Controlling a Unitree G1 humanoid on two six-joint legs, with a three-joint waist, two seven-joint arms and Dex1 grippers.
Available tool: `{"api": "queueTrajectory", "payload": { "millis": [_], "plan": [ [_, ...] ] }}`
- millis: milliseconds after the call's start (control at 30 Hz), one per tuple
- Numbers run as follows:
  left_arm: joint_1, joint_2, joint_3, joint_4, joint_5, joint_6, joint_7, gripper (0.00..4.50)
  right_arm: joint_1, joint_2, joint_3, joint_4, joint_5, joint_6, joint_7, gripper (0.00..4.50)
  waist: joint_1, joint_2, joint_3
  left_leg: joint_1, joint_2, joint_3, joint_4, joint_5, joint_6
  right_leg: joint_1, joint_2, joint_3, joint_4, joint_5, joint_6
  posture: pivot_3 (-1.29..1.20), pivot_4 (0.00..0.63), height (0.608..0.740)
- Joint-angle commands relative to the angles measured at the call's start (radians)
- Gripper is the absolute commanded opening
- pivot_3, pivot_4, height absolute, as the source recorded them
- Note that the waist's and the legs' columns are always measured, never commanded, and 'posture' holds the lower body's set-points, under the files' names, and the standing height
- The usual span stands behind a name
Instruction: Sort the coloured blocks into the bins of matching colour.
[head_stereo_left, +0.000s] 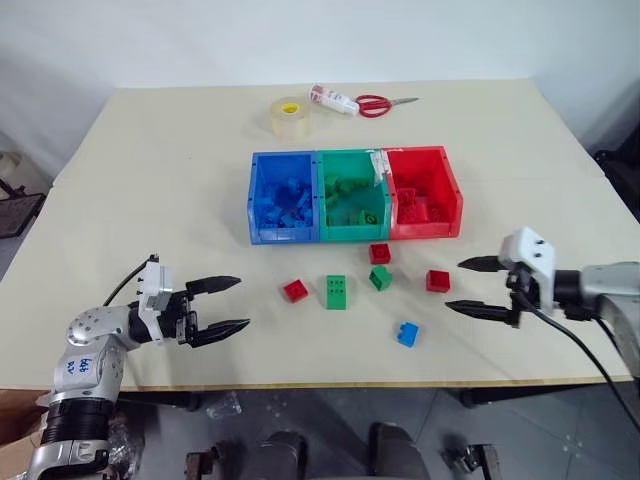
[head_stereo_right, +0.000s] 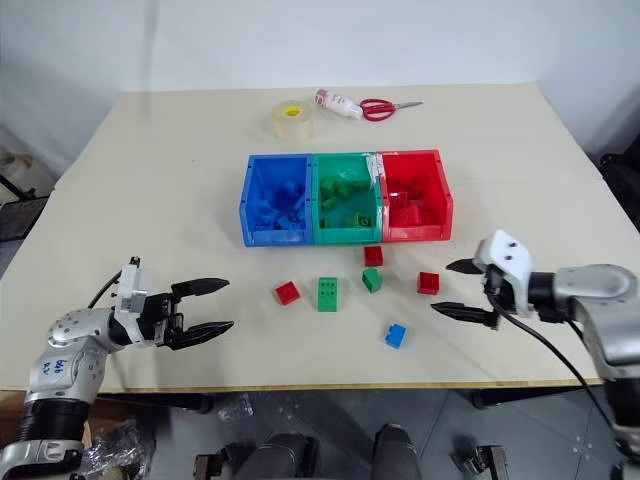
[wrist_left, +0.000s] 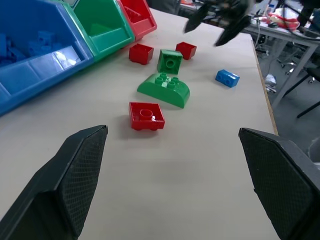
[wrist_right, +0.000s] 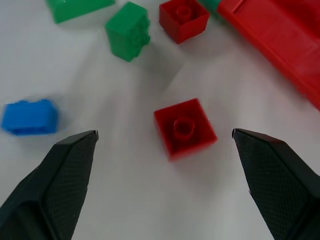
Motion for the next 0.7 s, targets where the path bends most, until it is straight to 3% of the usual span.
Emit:
{"api": "queueTrajectory", "payload": {
  "millis": [33,67,167,400,600,700],
  "plan": [
    [0.045,0.004,0.037,-0.088,-0.042,0.013,0.03,4.47,-0.065,0.032,0.048,0.109,-0.056,-0.065,0.013,4.5,0.0,0.0,0.0,0.0,0.0,0.0,0.0,0.0,0.0,-0.001,0.0,0.0,0.001,0.0,0.0,0.0,0.15,0.74],
    [0.061,0.004,0.043,-0.104,-0.045,0.015,0.038,4.47,-0.082,0.047,0.059,0.141,-0.067,-0.081,0.013,4.5,0.001,0.0,0.0,0.0,0.0,0.0,-0.001,0.0,0.0,-0.001,0.0,0.0,0.004,0.0,0.0,0.0,0.15,0.74],
    [0.096,0.003,0.054,-0.134,-0.051,0.015,0.059,4.5,-0.106,0.075,0.07,0.185,-0.082,-0.106,0.016,3.93,0.001,0.001,0.0,0.0,0.0,-0.001,0.0,0.0,0.0,-0.001,0.0,0.0,0.006,0.0,0.0,0.0,0.15,0.74],
    [0.097,-0.001,0.051,-0.138,-0.053,0.011,0.081,4.5,-0.096,0.068,0.042,0.143,-0.074,-0.102,0.007,1.52,0.001,0.001,0.0,0.0,0.0,-0.001,0.001,0.0,0.0,-0.001,0.0,-0.001,0.006,0.0,0.0,0.0,0.15,0.74],
    [0.067,-0.012,0.038,-0.114,-0.047,0.003,0.083,4.5,-0.156,0.082,-0.018,0.037,-0.037,-0.03,-0.068,1.49,0.001,0.001,0.001,0.0,0.0,-0.001,0.001,0.0,0.0,-0.001,0.0,-0.001,0.006,0.0,0.0,0.0,0.15,0.74],
    [0.043,-0.02,0.026,-0.093,-0.038,-0.004,0.076,4.5,-0.281,0.113,-0.028,0.114,-0.056,-0.082,-0.114,1.49,-0.003,0.002,0.001,0.0,0.0,0.0,0.0,0.0,-0.001,-0.001,0.0,-0.001,0.006,0.0,0.0,0.0,0.15,0.74]
  ]
}}
